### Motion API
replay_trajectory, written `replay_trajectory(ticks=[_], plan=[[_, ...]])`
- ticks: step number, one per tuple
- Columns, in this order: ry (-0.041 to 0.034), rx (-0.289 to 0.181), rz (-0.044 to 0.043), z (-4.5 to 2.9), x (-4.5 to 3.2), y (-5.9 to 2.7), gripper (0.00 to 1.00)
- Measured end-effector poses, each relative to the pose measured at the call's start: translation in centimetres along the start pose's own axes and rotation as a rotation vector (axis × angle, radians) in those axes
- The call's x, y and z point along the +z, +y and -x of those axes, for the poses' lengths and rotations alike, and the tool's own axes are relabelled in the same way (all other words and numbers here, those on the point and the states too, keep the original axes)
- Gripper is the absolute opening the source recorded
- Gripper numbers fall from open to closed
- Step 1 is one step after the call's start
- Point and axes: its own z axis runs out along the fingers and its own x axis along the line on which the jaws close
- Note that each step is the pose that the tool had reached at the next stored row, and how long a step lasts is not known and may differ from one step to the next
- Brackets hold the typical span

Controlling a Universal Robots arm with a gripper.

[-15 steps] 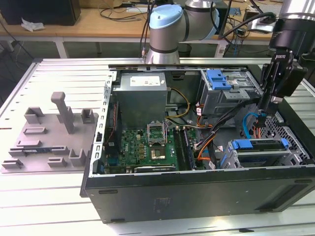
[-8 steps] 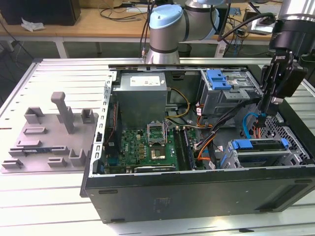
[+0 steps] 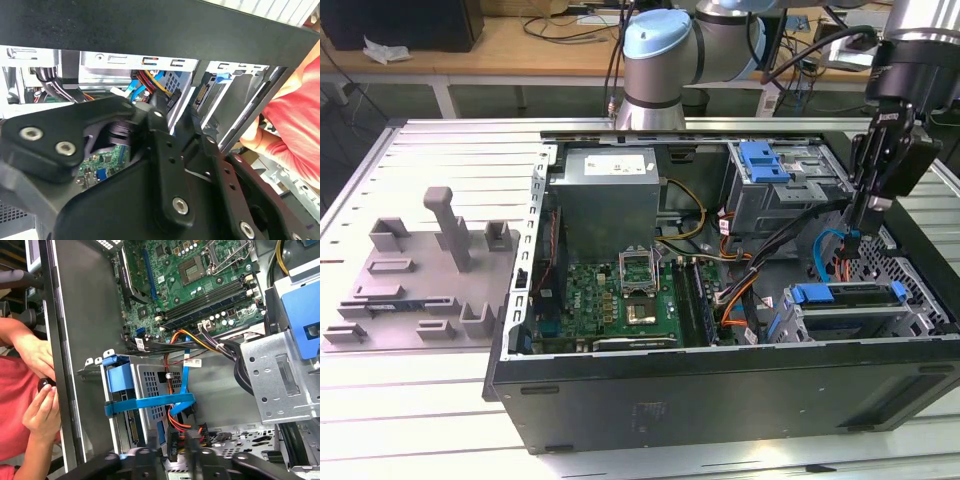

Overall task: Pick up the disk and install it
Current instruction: 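Insert the first disk wire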

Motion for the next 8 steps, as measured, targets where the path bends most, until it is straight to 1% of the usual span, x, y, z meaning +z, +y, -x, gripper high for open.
replay_trajectory(ticks=[5,8], plan=[[0.0078,0.002,-0.0018,0.18,0.11,0.02,0.32],[0.0092,0.002,-0.0021,0.24,0.20,0.01,0.32]])
